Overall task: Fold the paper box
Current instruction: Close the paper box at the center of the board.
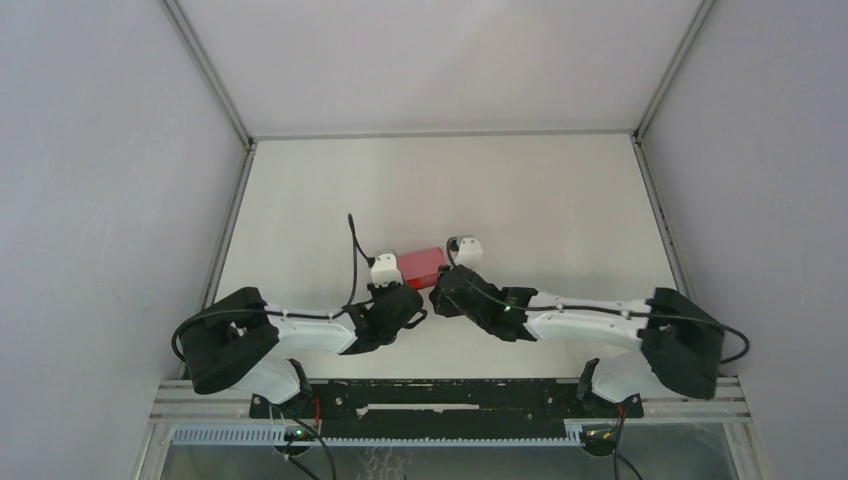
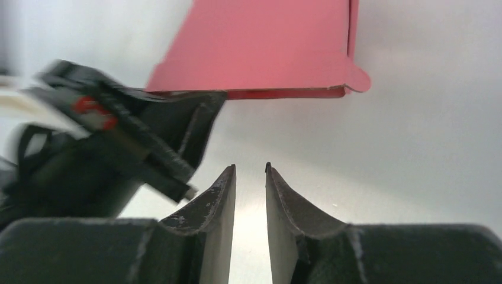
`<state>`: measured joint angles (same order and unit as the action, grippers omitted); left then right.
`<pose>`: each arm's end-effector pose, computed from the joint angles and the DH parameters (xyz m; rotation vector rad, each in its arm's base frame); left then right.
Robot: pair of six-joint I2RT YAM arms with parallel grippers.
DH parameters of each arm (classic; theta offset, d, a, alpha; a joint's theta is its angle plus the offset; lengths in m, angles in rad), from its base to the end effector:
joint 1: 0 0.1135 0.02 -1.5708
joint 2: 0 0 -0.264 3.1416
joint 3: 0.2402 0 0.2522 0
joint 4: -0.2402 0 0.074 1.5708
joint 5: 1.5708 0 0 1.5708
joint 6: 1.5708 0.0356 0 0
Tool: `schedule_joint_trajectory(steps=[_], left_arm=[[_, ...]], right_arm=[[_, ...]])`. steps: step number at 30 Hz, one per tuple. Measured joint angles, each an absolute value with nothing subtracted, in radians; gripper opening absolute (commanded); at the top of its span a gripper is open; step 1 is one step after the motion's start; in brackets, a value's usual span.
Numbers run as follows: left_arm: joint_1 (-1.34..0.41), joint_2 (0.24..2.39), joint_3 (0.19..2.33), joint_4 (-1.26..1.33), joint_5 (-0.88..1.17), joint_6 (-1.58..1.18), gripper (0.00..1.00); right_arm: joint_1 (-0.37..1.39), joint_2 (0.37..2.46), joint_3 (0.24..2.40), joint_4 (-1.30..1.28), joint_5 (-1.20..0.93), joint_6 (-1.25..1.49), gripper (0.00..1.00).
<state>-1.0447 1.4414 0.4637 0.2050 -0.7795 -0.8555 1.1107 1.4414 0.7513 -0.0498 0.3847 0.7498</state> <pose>0.1440 -0.1982 0.1364 -0.1611 2.0914 -0.2152 0.1417 0.2558 0.1935 -0.2180 2.2946 0.5449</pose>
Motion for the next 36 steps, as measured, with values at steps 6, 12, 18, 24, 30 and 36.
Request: schedule_joint_trajectory(steps=[6, 12, 18, 24, 30, 36], left_arm=[[-1.040, 1.456, 0.470, 0.216, -0.780, -0.854, 0.11], [-1.034, 1.479, 0.488, 0.224, -0.780, -0.846, 0.10], [-1.029, 1.486, 0.493, 0.227, -0.778, -0.845, 0.10], [-1.017, 1.486, 0.500, 0.226, -0.755, -0.826, 0.11], [-0.989, 1.483, 0.511, 0.229, -0.688, -0.784, 0.12], [-0.965, 1.464, 0.529, 0.197, -0.598, -0.735, 0.18]], right_arm=[[1.067, 1.182, 0.747, -0.102, 0.370, 0.707, 0.42], [0.807, 1.237, 0.812, -0.078, 0.249, 0.649, 0.43], [0.768, 1.480, 0.925, -0.074, 0.142, 0.588, 0.43], [0.785, 1.555, 1.001, -0.078, 0.085, 0.546, 0.43], [0.807, 1.576, 1.009, -0.083, 0.051, 0.521, 0.41], [0.817, 1.615, 1.009, -0.106, 0.028, 0.517, 0.41]])
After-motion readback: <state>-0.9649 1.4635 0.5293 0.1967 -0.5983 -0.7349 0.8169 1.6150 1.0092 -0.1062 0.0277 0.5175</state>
